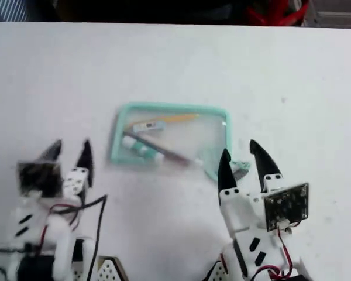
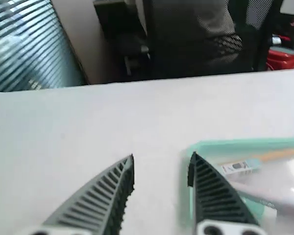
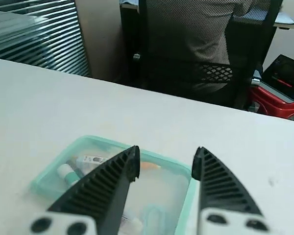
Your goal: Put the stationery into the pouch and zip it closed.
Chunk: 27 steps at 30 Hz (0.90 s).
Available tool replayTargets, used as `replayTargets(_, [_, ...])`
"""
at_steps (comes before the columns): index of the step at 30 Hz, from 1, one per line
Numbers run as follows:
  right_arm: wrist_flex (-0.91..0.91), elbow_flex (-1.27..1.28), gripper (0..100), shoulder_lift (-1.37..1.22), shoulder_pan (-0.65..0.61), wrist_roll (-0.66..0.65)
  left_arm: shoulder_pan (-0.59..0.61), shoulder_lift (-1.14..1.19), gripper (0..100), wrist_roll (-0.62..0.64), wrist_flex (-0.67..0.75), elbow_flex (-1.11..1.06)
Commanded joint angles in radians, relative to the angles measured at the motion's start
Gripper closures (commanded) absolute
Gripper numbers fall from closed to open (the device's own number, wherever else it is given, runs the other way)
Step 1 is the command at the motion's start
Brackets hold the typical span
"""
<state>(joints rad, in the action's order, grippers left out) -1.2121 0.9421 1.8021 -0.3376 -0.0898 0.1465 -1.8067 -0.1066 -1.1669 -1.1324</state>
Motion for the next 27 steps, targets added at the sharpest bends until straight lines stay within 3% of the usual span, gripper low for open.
replayTargets(1, [0.028, 0.021, 81.4, 0.002, 0.024, -0.008, -0.048, 0.016, 82, -0.012, 0.089, -0.172])
replayTargets(6, [0.028, 0.163, 81.5, 0.001, 0.13, -0.009, -0.048, 0.016, 86, -0.084, 0.133, -0.344])
replayTargets(10, [0.022, 0.293, 83.4, 0.001, 0.147, -0.011, -0.048, 0.016, 98, -0.101, 0.124, -0.414])
replayTargets(15, [0.022, 0.433, 98.8, 0.001, 0.139, -0.011, -0.048, 0.016, 98, -0.097, 0.044, -0.457])
replayTargets(22, [-0.007, 0.621, 98.0, -0.001, 0.148, -0.011, -0.048, 0.016, 98, -0.1, -0.14, -0.476])
replayTargets(27, [-0.061, 0.646, 98.0, -0.001, 0.148, -0.009, -0.047, 0.016, 98, -0.094, -0.11, -0.551])
